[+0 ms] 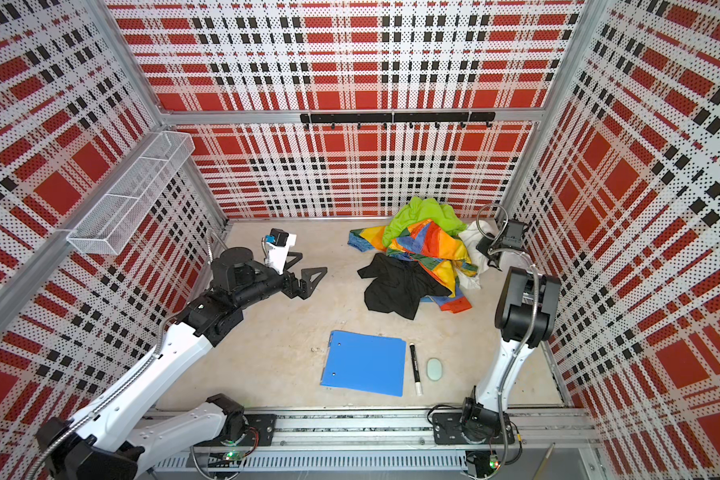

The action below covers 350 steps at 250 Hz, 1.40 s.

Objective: Pick out a specific cloth from the pile
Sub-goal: 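Grasp the white cloth at the pile's far edge with the right gripper, then lift the white cloth high with the right gripper, pulling it free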

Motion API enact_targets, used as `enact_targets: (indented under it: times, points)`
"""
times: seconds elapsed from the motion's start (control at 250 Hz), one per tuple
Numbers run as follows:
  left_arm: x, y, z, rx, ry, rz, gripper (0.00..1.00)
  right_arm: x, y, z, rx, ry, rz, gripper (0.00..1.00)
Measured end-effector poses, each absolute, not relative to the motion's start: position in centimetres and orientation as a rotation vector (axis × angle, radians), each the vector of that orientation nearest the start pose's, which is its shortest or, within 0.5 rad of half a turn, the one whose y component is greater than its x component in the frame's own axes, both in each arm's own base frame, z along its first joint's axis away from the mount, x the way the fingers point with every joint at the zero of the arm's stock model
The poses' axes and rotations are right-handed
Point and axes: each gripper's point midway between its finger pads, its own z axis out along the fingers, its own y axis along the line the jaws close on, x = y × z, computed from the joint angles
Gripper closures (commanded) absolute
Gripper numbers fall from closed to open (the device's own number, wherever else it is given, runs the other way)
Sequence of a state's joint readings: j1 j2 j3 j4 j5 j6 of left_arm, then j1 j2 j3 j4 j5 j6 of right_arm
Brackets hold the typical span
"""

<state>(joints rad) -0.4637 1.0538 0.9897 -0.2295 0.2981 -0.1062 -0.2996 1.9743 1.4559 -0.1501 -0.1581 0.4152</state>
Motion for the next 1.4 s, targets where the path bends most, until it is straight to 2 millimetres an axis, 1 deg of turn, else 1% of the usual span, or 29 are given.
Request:
enact_targets:
  times: [0.048, 0.052, 0.068, 0.108, 0.188, 0.284, 0.408, 0.484, 0.576, 0.672, 0.692, 0.712, 0.728, 0.776, 0.881, 1.013, 1.093, 1.185, 1.349, 1.401]
  points:
    - [30.5, -20.9, 31.8, 0.544, 1.826, -0.668, 0.01, 53.9, -13.6, 15.9, 0.667, 2.098, 0.210, 0.96]
    - [30.5, -20.9, 31.8, 0.544, 1.826, -0.668, 0.01, 53.8, -13.6, 16.4, 0.658, 2.093, 0.200, 0.96]
    - [30.5, -20.9, 31.8, 0.544, 1.826, -0.668, 0.01, 53.8, -13.5, 16.8, 0.651, 2.088, 0.194, 0.96]
    - [30.5, -20.9, 31.8, 0.544, 1.826, -0.668, 0.01, 53.5, -13.2, 18.7, 0.618, 2.065, 0.164, 0.96]
    - [30.5, -20.9, 31.8, 0.544, 1.827, -0.668, 0.01, 53.1, -12.6, 21.2, 0.575, 2.036, 0.119, 0.96]
    - [30.5, -20.9, 31.8, 0.544, 1.827, -0.668, 0.01, 52.6, -12.0, 22.6, 0.544, 2.028, 0.082, 0.97]
    - [30.5, -20.9, 31.8, 0.544, 1.827, -0.667, 0.01, 52.2, -11.4, 23.1, 0.525, 2.050, 0.028, 0.99]
    - [30.4, -20.9, 31.8, 0.544, 1.828, -0.667, 0.01, 51.7, -11.3, 23.9, 0.527, 2.048, -0.010, 1.00]
    - [30.4, -20.9, 31.7, 0.546, 1.829, -0.667, 0.01, 50.6, -11.3, 25.7, 0.534, 2.027, -0.052, 1.00]
    - [30.3, -21.0, 31.8, 0.551, 1.826, -0.670, 0.01, 49.5, -11.4, 28.8, 0.539, 1.971, -0.077, 1.00]
    - [30.3, -21.0, 31.9, 0.554, 1.824, -0.672, 0.01, 49.1, -11.5, 29.8, 0.540, 1.951, -0.082, 1.00]
    - [30.2, -21.0, 31.9, 0.555, 1.823, -0.674, 0.01, 49.0, -11.5, 30.4, 0.541, 1.940, -0.085, 1.00]
    - [30.1, -21.0, 32.0, 0.558, 1.820, -0.676, 0.01, 48.7, -11.5, 31.4, 0.540, 1.921, -0.088, 1.00]
    - [30.0, -21.0, 32.1, 0.560, 1.814, -0.676, 0.01, 48.2, -11.6, 33.0, 0.539, 1.886, -0.093, 1.00]
    - [29.8, -21.0, 32.5, 0.564, 1.802, -0.680, 0.01, 46.9, -11.6, 37.4, 0.535, 1.792, -0.097, 1.00]
    - [29.6, -21.0, 32.7, 0.568, 1.796, -0.683, 0.01, 45.4, -11.4, 41.3, 0.523, 1.705, -0.091, 1.00]
    - [29.7, -21.0, 32.7, 0.567, 1.796, -0.683, 0.01, 44.8, -11.3, 42.7, 0.517, 1.671, -0.085, 1.00]
    - [29.7, -21.0, 32.7, 0.566, 1.797, -0.685, 0.01, 44.3, -10.9, 43.6, 0.505, 1.652, -0.074, 1.00]
    - [29.7, -20.9, 32.7, 0.559, 1.799, -0.688, 0.01, 43.3, -9.6, 45.2, 0.474, 1.622, -0.046, 1.00]
    - [29.7, -20.8, 32.7, 0.557, 1.800, -0.692, 0.01, 42.9, -9.0, 46.0, 0.460, 1.606, -0.032, 1.00]
